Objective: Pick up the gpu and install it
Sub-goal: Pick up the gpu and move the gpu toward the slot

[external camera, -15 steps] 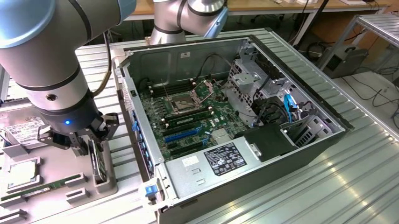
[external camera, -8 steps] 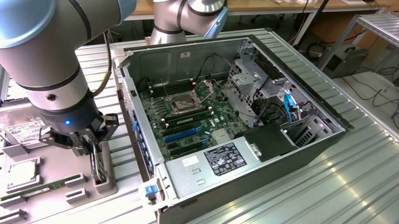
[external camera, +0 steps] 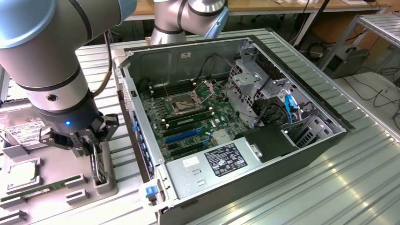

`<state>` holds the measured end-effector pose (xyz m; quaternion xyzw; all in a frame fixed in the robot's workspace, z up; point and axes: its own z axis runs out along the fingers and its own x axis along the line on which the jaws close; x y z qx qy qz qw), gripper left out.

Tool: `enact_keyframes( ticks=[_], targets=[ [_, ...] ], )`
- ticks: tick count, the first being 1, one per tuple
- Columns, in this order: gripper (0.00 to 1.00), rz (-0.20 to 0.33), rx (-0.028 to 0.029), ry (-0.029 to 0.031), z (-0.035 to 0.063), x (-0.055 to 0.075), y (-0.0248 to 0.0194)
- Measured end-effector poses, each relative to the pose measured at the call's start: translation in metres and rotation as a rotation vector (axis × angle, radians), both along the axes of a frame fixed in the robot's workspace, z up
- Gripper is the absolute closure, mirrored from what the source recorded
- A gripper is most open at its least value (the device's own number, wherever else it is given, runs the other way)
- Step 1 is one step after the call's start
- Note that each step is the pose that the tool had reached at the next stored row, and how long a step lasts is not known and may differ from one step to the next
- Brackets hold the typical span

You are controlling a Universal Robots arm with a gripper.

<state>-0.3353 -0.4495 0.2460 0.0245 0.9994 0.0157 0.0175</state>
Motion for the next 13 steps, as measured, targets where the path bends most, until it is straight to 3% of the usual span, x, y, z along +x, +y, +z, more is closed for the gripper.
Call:
enact_keyframes(
  ticks=[4,13],
  targets=[
    [0.74,0.052,0.0000,-0.0002,-0.0001,0.0001,0.0000],
    [0.74,0.057,0.0005,-0.0002,0.0012,0.0000,-0.0001]
  ],
)
